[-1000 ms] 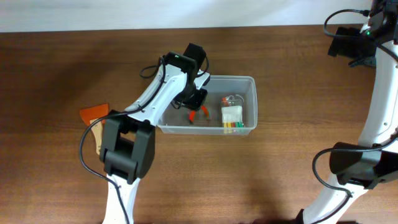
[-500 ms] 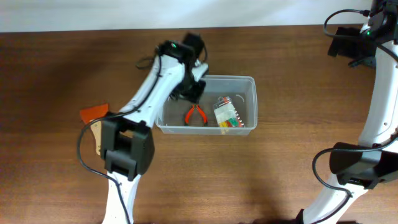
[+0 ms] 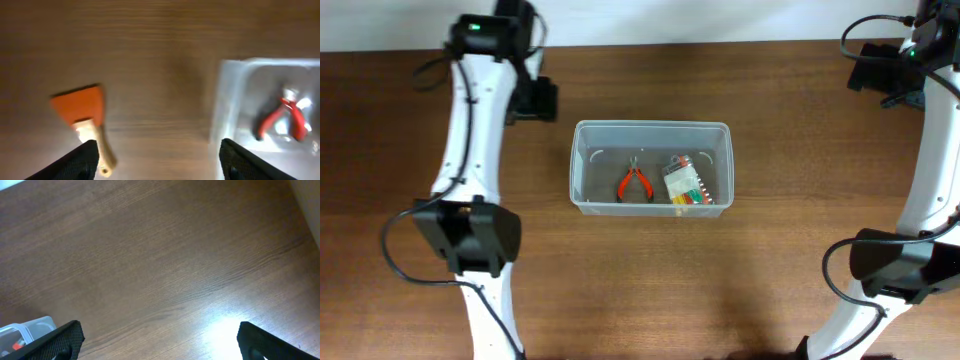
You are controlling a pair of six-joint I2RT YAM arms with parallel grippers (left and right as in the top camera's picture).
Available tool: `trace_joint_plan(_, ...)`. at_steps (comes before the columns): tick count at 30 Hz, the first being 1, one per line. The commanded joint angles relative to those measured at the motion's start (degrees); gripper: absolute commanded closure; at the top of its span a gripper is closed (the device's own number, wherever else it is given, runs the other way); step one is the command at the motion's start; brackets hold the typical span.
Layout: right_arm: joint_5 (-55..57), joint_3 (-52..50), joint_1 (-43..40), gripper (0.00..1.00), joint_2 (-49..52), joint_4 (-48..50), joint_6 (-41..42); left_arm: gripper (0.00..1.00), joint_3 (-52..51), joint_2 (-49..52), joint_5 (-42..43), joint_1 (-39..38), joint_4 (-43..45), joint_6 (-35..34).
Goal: Pack container
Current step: 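Lift the left gripper out of the box and back left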
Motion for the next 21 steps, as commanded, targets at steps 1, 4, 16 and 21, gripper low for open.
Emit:
trace_joint_plan(1, 0.1, 0.2, 0.2, 0.01, -1.0, 0.0, -0.5, 0.21, 0.5, -0.2, -2.5, 2.7, -0.4, -2.2)
trace_joint_plan(4, 0.1, 0.2, 0.2, 0.01, -1.0, 0.0, -0.5, 0.20, 0.5, -0.2, -3.2, 4.5, -1.4, -2.2)
trace_joint_plan(16, 0.1, 0.2, 0.2, 0.01, -1.0, 0.0, -0.5, 0.20, 0.3, -1.1, -6.4, 8.7, -4.3, -3.0)
trace_joint_plan(21, 0.1, 0.2, 0.2, 0.01, -1.0, 0.0, -0.5, 0.20, 0.3, -6.8, -6.4, 8.7, -4.3, -2.8)
